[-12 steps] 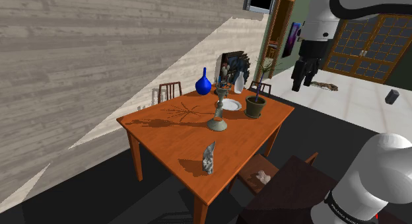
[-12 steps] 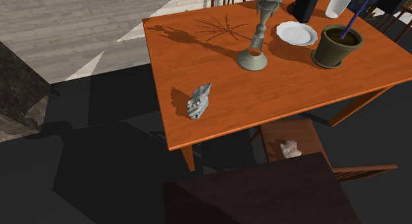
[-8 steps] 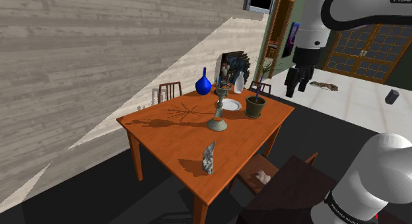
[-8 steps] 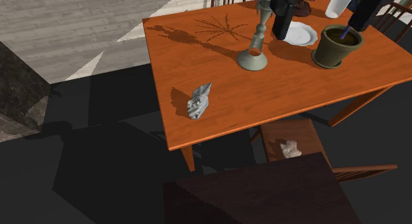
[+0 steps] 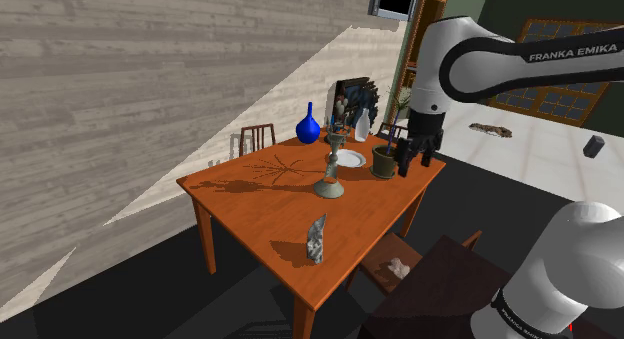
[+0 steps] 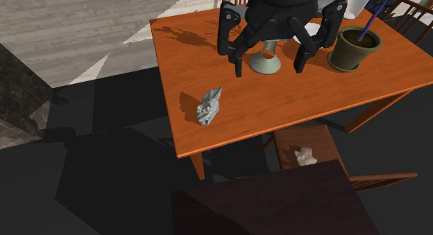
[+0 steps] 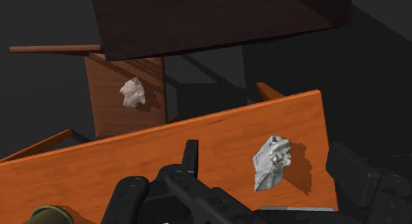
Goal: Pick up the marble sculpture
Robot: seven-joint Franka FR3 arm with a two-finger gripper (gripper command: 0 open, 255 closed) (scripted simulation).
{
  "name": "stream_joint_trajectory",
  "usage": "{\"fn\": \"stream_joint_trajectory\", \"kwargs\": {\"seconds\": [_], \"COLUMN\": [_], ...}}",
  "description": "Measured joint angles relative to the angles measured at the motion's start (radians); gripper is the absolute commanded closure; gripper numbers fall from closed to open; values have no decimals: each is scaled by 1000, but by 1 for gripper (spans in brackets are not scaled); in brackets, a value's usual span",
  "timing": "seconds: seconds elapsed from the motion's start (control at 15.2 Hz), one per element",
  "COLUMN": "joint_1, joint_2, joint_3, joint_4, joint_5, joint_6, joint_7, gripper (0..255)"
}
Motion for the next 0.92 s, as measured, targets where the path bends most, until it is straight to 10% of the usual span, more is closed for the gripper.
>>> {"fn": "stream_joint_trajectory", "kwargs": {"seconds": [0.92], "joint_1": [-25], "joint_2": [451], "joint_3": [161], "joint_4": [-15], "joint_5": [-60], "joint_6": [468], "joint_7": [340], "gripper": [0]}}
